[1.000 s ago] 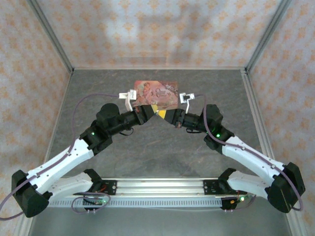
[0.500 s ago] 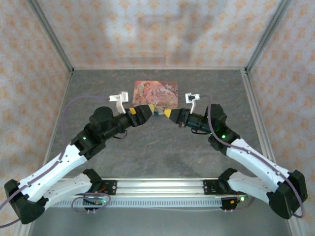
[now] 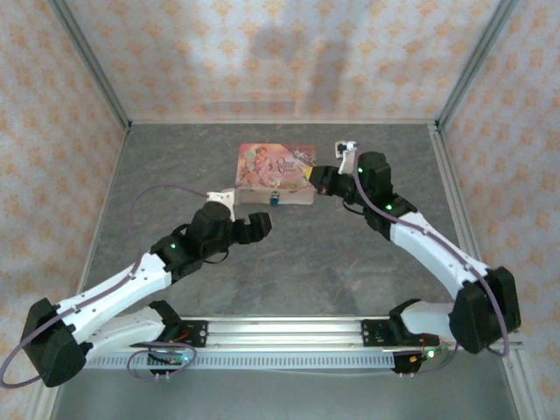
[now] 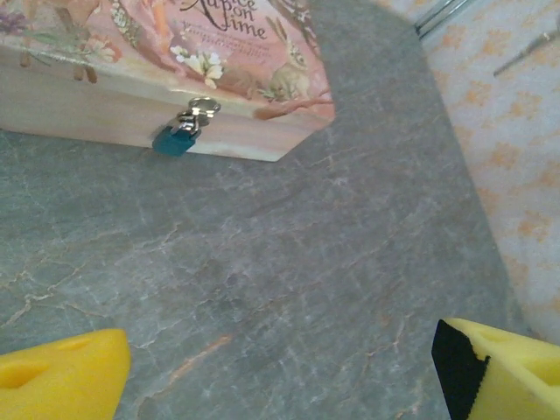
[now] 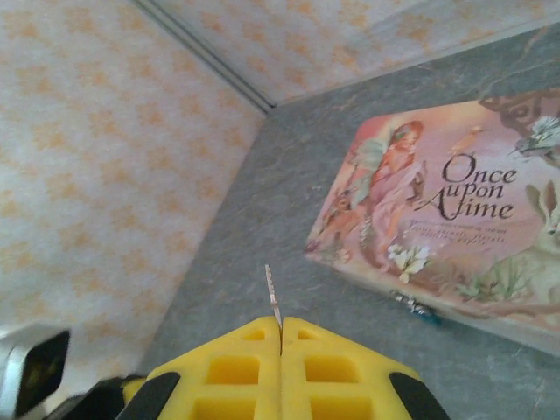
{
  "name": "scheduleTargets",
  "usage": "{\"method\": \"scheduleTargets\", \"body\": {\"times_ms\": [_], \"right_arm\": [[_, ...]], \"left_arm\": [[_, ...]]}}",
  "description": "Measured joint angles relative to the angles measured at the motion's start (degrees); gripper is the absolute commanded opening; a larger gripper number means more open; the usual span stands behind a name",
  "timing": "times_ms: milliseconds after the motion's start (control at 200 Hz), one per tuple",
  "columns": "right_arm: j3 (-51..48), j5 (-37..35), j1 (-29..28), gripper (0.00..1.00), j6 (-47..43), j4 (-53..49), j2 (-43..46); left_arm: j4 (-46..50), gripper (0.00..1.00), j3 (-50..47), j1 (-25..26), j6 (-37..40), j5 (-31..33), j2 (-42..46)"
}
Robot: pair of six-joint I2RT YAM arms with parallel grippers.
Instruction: Unlock the padlock with the key
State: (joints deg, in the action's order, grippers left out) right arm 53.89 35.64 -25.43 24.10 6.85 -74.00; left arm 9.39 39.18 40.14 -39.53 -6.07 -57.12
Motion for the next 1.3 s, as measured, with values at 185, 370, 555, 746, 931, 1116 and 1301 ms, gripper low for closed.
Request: {"method": "scheduleTargets", "body": {"times_ms": [185,370,555,746,931,1116,1301], "right_arm": [[12.9,-3.1,1.0,0.00,-3.3,-0.9,-14.4],[28.9,-8.2,1.9,0.00,-5.3,-2.8,-30.4],[44.1,-11.3,2.4,0.00,-6.1,-5.8,-45.0],[59.1,-13.6,2.4,0.00,-7.5,-11.5,-57.1],[70.2,-15.1,2.4,0.00,-9.6,-16.7,-65.0],[76.2,-15.3,2.4,0.00,-11.1,-19.5,-69.2],[77.1,-15.3,2.4,0.00,-11.8,-20.6,-70.6]], "left_arm": [[-5.9,0.92,-0.8,0.3,2.8,3.4,-6.5],[-14.7,0.94,-2.8,0.3,8.1,6.3,-16.4],[-24.3,0.94,-2.7,-1.1,12.1,4.7,-27.0],[-35.0,0.94,-2.3,-6.0,13.0,-0.5,-35.0],[-43.1,0.93,0.3,-10.3,12.8,-7.3,-42.2],[-45.2,0.92,4.1,-10.9,13.2,-10.3,-46.9],[-45.3,0.91,5.7,-10.8,15.8,-10.4,-48.5]]}}
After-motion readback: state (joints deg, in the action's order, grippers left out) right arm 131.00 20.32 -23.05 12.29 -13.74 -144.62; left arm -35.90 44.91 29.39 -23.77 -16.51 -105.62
